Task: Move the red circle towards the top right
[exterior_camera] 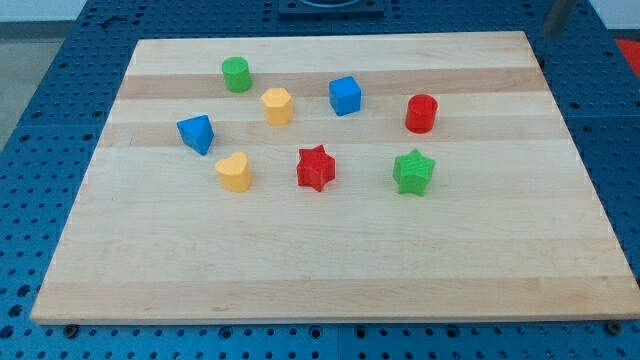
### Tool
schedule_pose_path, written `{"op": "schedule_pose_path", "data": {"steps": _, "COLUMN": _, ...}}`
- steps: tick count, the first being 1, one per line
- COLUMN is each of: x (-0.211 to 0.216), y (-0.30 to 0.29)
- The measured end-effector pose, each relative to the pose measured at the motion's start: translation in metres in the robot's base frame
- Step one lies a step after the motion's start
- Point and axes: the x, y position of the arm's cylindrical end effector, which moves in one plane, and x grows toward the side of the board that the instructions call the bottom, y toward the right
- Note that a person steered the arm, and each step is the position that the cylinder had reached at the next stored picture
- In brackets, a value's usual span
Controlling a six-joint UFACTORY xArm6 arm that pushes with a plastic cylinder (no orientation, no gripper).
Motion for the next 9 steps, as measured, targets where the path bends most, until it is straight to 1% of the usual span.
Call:
{"op": "schedule_pose_path", "data": {"steps": 1, "x": 0.0, "y": 0.0}}
{"op": "schedule_pose_path", "data": {"steps": 2, "x": 0.003, "y": -0.02}}
{"op": "schedule_pose_path", "data": {"steps": 3, "x": 0.052, "y": -0.081}}
{"op": "schedule_pose_path", "data": {"steps": 4, "x": 0.078, "y": -0.125}}
{"op": "schedule_pose_path", "data": {"steps": 5, "x": 0.078, "y": -0.141}}
{"op": "schedule_pose_path", "data": {"steps": 6, "x": 0.098, "y": -0.116}}
{"op": "schedule_pose_path", "data": {"steps": 7, "x": 0.146, "y": -0.114}}
{"op": "schedule_pose_path", "data": {"steps": 8, "x": 0.214, "y": -0.166}}
{"op": "schedule_pose_path", "data": {"steps": 9, "x": 0.234, "y": -0.222}}
